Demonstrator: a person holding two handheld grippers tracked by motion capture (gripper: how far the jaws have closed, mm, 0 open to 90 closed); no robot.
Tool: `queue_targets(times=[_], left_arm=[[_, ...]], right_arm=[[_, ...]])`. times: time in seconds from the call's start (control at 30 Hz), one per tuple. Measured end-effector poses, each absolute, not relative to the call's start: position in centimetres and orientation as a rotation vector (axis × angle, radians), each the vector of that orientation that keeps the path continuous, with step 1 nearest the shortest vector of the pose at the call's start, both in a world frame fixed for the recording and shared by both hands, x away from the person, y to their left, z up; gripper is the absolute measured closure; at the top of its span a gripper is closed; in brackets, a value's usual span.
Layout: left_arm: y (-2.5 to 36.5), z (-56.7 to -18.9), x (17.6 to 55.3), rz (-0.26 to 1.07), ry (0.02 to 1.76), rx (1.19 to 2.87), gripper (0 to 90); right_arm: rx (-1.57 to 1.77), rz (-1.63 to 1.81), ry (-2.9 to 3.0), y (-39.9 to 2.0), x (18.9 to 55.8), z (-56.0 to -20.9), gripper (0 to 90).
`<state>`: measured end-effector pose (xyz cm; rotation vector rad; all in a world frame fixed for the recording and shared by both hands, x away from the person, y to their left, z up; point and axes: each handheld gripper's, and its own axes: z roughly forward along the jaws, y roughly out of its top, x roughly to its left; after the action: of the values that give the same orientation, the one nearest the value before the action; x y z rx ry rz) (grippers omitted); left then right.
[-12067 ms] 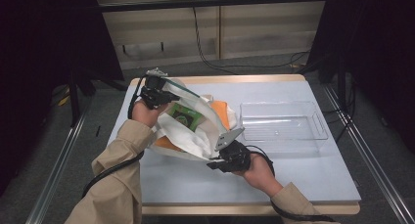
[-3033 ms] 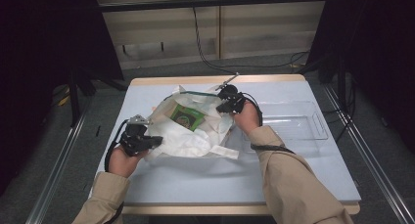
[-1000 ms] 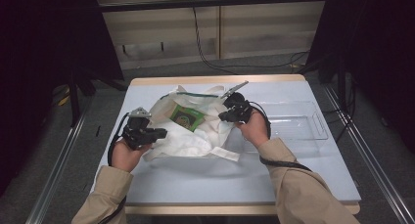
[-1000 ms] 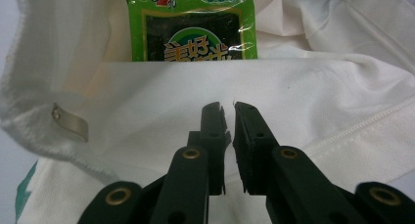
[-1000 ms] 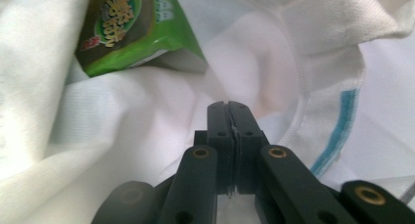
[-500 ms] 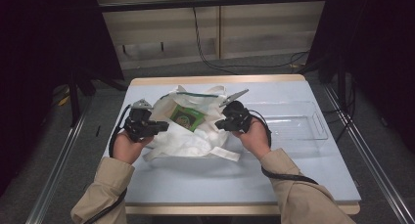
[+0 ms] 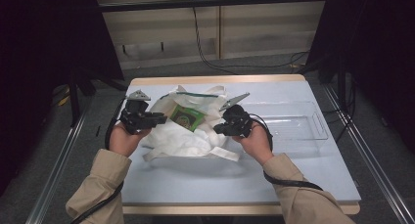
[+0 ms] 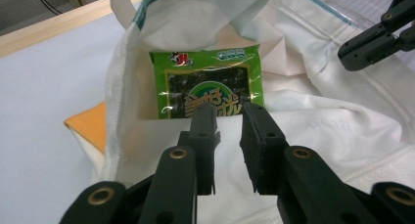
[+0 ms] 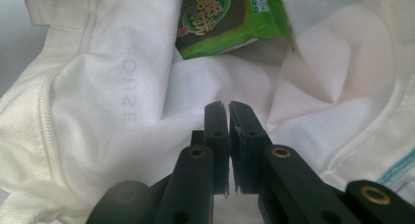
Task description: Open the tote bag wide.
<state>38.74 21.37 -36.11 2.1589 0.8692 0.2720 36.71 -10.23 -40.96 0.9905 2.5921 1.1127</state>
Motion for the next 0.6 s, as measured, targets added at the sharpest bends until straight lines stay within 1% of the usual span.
queue_targets(times=[0.1, 0.17, 0.33, 0.6], left_arm=[[21.3, -35.7, 38.8, 0.278, 0.857, 2.172, 74.3], [21.3, -35.5, 38.9, 0.287, 0.849, 2.176, 70.4], [21.2, -34.9, 39.0, 0.309, 0.851, 2.166, 67.9], [20.9, -33.8, 39.3, 0.319, 0.831, 2.18, 70.0]], right_arm=[[0.989, 1.111, 2.602, -10.1, 36.7, -41.0, 85.3], [0.987, 1.103, 2.604, -10.1, 36.7, -41.1, 85.0], [0.981, 1.113, 2.613, -10.0, 36.6, -41.2, 84.1], [0.988, 1.105, 2.625, -10.1, 36.8, -41.5, 84.0]])
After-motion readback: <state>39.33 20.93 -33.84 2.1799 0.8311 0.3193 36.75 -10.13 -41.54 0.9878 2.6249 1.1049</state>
